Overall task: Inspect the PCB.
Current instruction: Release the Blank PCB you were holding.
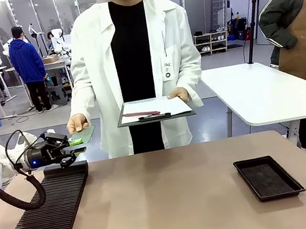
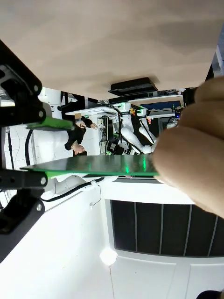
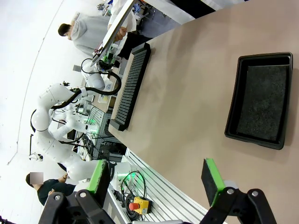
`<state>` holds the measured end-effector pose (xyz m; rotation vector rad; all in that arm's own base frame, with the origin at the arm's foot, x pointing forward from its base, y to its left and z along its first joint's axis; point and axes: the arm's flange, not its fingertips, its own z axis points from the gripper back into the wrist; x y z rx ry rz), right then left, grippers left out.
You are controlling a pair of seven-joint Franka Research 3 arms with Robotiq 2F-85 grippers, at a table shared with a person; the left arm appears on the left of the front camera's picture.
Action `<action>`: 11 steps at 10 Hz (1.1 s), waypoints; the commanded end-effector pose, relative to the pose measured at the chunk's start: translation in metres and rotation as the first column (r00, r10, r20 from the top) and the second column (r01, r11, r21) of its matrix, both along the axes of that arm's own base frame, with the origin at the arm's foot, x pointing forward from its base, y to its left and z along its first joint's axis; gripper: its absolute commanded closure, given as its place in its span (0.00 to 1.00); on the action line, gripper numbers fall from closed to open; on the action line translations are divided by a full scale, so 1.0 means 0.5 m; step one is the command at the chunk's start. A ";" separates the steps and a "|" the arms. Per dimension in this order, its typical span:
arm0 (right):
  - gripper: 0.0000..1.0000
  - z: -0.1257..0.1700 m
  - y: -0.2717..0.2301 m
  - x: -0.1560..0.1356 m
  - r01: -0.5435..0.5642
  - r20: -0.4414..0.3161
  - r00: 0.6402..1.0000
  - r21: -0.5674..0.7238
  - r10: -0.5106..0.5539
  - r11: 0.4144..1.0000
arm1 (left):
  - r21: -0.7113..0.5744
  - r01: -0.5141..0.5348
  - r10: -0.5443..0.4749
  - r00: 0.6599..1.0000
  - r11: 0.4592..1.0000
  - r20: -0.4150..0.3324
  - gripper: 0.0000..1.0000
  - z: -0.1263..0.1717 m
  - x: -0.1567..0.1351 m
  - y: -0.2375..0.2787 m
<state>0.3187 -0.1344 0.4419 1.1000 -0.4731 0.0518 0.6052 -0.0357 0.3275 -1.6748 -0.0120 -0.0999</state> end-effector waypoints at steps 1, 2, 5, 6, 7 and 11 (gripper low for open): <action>0.00 0.001 -0.002 0.003 -0.003 0.027 1.000 0.010 0.003 1.000 | -0.011 0.010 -0.010 1.000 1.000 0.008 0.00 0.000 -0.007 0.000; 0.00 0.001 -0.002 0.003 -0.003 0.027 1.000 0.010 0.003 1.000 | 0.004 0.008 -0.008 1.000 1.000 0.011 0.00 0.003 -0.007 -0.003; 0.00 0.001 -0.002 0.003 -0.003 0.027 1.000 0.010 0.003 1.000 | 0.019 -0.011 0.011 1.000 1.000 0.010 0.07 0.003 -0.019 -0.010; 0.00 0.001 -0.002 0.003 -0.003 0.027 1.000 0.010 0.003 1.000 | -0.036 -0.017 0.018 1.000 0.999 0.004 0.00 0.006 -0.028 -0.015; 0.00 0.001 -0.002 0.003 -0.003 0.027 1.000 0.010 0.003 1.000 | -0.018 -0.041 0.041 0.999 0.999 0.010 0.00 0.007 -0.033 -0.025; 0.00 0.001 -0.002 0.003 -0.003 0.027 1.000 0.010 0.003 1.000 | -0.009 -0.004 0.004 1.000 1.000 -0.009 0.00 -0.002 -0.010 -0.009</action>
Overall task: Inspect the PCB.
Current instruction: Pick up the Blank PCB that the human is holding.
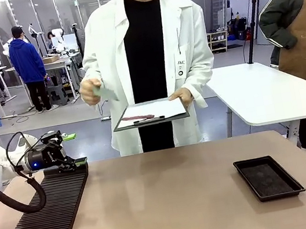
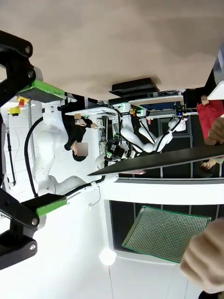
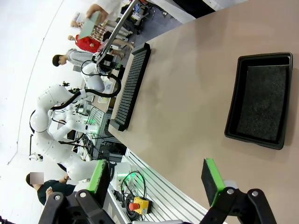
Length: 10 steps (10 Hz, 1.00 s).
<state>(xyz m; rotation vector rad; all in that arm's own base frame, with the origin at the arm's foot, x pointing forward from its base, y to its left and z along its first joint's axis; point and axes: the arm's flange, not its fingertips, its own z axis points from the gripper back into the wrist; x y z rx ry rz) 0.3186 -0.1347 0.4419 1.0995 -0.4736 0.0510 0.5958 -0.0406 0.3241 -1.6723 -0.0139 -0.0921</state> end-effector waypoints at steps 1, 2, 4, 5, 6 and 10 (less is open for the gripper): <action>0.00 0.001 -0.001 0.003 -0.004 0.027 1.000 0.010 0.004 1.000 | -0.011 0.002 -0.002 1.000 1.000 -0.005 0.00 0.005 0.009 0.001; 0.00 0.001 -0.001 0.003 -0.004 0.027 1.000 0.010 0.004 1.000 | -0.011 0.002 -0.002 1.000 1.000 -0.005 0.00 0.005 0.009 0.001; 0.00 0.001 -0.001 0.003 -0.004 0.027 1.000 0.010 0.004 1.000 | -0.011 0.002 -0.002 1.000 1.000 -0.005 0.00 0.005 0.009 0.001; 0.00 0.001 -0.001 0.003 -0.004 0.027 1.000 0.010 0.004 1.000 | -0.011 0.002 -0.002 1.000 1.000 -0.005 0.00 0.005 0.009 0.001; 0.00 0.001 -0.001 0.003 -0.004 0.027 1.000 0.010 0.004 1.000 | -0.011 0.002 -0.002 1.000 1.000 -0.005 0.00 0.005 0.009 0.001; 0.00 0.001 -0.001 0.003 -0.004 0.027 1.000 0.010 0.004 1.000 | 0.000 -0.002 0.002 1.000 1.000 0.000 0.00 0.000 0.000 0.003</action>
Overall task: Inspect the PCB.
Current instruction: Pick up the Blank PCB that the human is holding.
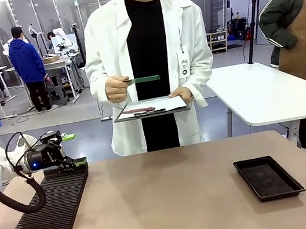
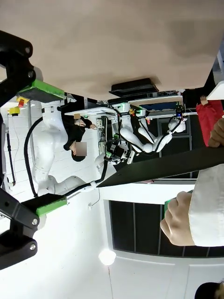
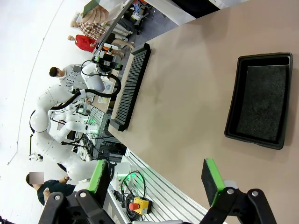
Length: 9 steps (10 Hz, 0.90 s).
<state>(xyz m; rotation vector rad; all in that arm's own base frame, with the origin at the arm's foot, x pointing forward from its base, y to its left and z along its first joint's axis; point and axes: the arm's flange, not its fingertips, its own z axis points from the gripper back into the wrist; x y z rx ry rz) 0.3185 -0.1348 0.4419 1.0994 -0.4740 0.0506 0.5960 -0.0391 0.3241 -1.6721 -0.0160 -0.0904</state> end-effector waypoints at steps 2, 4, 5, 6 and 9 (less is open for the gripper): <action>0.00 0.001 -0.001 0.003 -0.004 0.027 1.000 0.010 0.004 1.000 | 0.060 0.036 -0.036 0.999 0.998 0.009 0.00 0.043 -0.062 0.024; 0.00 0.001 -0.001 0.003 -0.004 0.027 1.000 0.010 0.004 1.000 | 0.071 0.023 -0.022 1.000 0.997 -0.013 0.00 0.099 -0.193 0.097; 0.00 0.001 -0.001 0.003 -0.004 0.027 1.000 0.010 0.004 1.000 | 0.059 0.032 -0.031 0.999 0.998 -0.014 0.00 0.111 -0.268 0.137; 0.00 0.001 -0.001 0.003 -0.004 0.027 1.000 0.010 0.004 1.000 | 0.047 -0.010 0.011 1.000 0.999 -0.028 0.00 0.116 -0.354 0.178; 0.00 0.001 -0.001 0.003 -0.004 0.027 1.000 0.010 0.004 1.000 | 0.120 -0.059 0.060 0.998 0.991 -0.009 0.00 0.114 -0.536 0.285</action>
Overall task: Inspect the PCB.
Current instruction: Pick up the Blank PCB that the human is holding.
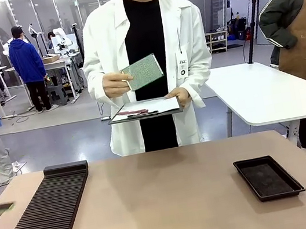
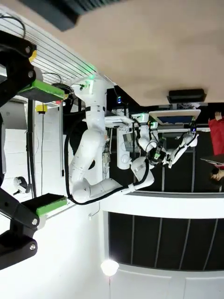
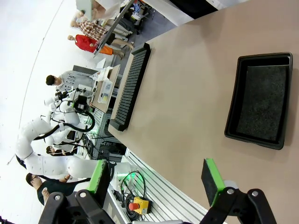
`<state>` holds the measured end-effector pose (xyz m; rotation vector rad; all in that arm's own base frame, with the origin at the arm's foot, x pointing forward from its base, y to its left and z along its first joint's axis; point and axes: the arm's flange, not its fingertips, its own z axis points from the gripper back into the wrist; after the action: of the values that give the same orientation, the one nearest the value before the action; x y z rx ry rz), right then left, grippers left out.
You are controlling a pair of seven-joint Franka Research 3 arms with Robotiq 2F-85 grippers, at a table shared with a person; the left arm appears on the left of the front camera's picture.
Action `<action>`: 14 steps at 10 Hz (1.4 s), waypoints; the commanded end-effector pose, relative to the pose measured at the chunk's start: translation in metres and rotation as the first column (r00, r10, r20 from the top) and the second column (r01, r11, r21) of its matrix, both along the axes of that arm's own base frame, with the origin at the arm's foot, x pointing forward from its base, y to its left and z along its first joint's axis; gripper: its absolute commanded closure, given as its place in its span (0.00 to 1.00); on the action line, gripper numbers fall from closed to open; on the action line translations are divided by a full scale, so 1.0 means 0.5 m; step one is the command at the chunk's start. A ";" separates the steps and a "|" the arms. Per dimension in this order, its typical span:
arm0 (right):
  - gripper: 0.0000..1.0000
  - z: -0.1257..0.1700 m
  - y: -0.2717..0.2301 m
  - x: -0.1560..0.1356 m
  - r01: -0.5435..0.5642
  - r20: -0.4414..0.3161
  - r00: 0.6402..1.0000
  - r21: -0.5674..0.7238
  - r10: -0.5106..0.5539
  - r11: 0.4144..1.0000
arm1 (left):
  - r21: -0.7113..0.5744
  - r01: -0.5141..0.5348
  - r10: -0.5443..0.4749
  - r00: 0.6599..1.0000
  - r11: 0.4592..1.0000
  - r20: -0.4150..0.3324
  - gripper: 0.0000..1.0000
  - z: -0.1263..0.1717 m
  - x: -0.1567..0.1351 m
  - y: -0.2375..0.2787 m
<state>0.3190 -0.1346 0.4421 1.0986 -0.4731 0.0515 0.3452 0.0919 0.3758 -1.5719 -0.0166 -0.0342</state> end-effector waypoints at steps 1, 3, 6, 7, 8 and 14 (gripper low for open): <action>0.00 0.001 -0.001 0.002 -0.003 0.027 1.000 0.011 0.003 1.000 | 0.003 -0.034 0.034 0.999 0.999 0.029 0.00 -0.003 -0.086 0.058; 0.00 0.001 -0.001 0.002 -0.003 0.027 1.000 0.011 0.003 1.000 | -0.017 -0.054 0.055 0.997 0.998 0.050 0.00 -0.019 -0.128 0.095; 0.00 0.001 -0.001 0.002 -0.003 0.027 1.000 0.011 0.003 1.000 | 0.005 -0.065 0.064 0.998 0.998 0.023 0.00 -0.018 -0.125 0.091; 0.00 0.001 -0.001 0.002 -0.003 0.027 1.000 0.011 0.003 1.000 | 0.005 -0.065 0.064 0.998 0.998 0.023 0.00 -0.018 -0.125 0.091; 0.00 0.001 -0.001 0.002 -0.003 0.027 1.000 0.011 0.003 1.000 | 0.005 -0.065 0.064 0.998 0.998 0.023 0.00 -0.018 -0.125 0.091; 0.00 0.001 -0.001 0.002 -0.003 0.027 1.000 0.011 0.003 1.000 | 0.005 -0.065 0.064 0.998 0.998 0.023 0.00 -0.018 -0.125 0.091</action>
<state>0.3190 -0.1347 0.4421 1.0989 -0.4734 0.0513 0.2813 0.1386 0.3655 -1.5707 -0.0979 -0.0144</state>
